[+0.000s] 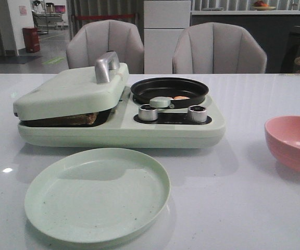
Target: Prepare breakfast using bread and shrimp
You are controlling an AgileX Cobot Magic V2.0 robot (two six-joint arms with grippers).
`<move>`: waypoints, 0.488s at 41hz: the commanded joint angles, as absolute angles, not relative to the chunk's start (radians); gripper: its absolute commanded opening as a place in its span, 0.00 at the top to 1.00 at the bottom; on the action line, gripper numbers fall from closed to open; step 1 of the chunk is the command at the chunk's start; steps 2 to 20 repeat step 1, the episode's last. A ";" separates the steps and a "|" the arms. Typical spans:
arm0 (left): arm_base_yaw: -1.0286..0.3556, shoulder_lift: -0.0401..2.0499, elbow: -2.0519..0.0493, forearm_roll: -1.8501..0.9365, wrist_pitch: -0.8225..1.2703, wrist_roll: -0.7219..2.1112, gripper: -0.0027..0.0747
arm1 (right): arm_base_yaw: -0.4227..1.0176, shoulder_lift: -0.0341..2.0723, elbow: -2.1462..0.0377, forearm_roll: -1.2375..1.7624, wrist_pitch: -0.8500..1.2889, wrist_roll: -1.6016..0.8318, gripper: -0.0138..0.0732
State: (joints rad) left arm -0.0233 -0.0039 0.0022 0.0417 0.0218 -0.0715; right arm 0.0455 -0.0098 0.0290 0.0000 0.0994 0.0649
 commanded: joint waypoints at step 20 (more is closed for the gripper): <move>-0.021 -0.020 0.032 0.041 -0.065 -0.078 0.84 | 0.043 -0.032 0.011 0.000 0.008 0.062 0.80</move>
